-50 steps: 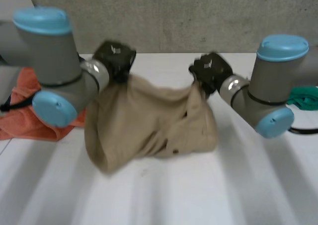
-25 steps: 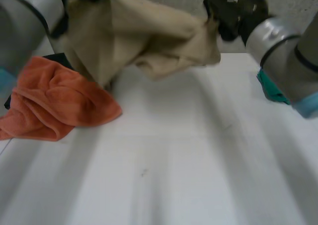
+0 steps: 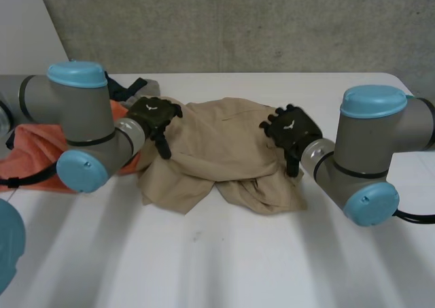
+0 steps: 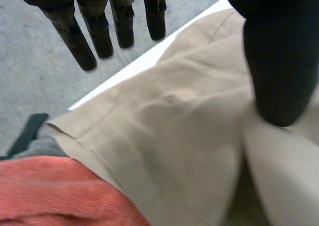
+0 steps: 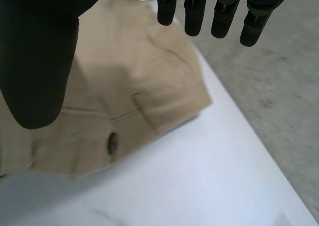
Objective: Fold the laundry.
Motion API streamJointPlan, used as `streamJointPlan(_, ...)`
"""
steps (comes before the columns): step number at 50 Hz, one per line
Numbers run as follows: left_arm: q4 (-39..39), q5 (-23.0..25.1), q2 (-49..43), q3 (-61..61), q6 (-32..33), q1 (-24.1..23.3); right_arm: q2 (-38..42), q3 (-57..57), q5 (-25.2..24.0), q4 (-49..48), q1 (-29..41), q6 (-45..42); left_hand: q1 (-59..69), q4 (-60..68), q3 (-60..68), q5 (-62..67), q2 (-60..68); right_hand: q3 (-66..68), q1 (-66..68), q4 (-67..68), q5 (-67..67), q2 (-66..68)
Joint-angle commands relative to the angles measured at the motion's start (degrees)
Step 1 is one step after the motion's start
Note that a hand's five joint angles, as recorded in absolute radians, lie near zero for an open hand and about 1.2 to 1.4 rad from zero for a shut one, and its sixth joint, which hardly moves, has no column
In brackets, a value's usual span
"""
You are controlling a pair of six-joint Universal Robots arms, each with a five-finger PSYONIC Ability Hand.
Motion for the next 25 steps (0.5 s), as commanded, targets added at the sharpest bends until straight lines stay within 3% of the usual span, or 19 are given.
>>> streamJointPlan(1, -2.68, -3.21, 2.96, 4.72, 1.80, -0.02, -6.84, 0.67, 4.24, -0.49, -1.33, 9.81, -7.59, -9.50, -10.17, -9.44, -9.66, -1.71, -2.28, -1.65, -2.24, -1.59)
streamJointPlan(6, -3.12, -2.77, 9.91, 1.39, 1.54, -0.99, -12.99, 2.51, 3.45, 2.32, -2.56, 12.90, -7.59, -9.50, -10.17, -9.44, -9.66, -1.71, -2.28, -1.65, -2.24, -1.59)
streamJointPlan(14, -3.38, -4.00, 22.39, -13.72, 1.36, -3.80, -21.35, 8.92, 1.00, 14.97, -4.58, 13.78, -7.23, -9.14, -9.81, -9.08, -9.30, -1.22, -1.79, -1.16, -1.75, -1.11)
streamJointPlan(20, -3.38, -3.04, 28.55, -28.32, -0.04, -6.35, -25.04, 18.32, -5.68, 20.52, -6.25, 12.55, 11.94, 10.03, 9.36, 10.09, 9.87, 12.07, 11.50, 12.13, 11.54, 12.19)
streamJointPlan(25, -3.38, -0.76, 29.34, -35.97, -3.03, -7.67, -26.19, 26.59, -9.55, 20.00, -7.22, 7.90, 19.53, 17.62, 16.95, 17.68, 17.46, 20.83, 20.26, 20.89, 20.29, 20.94)
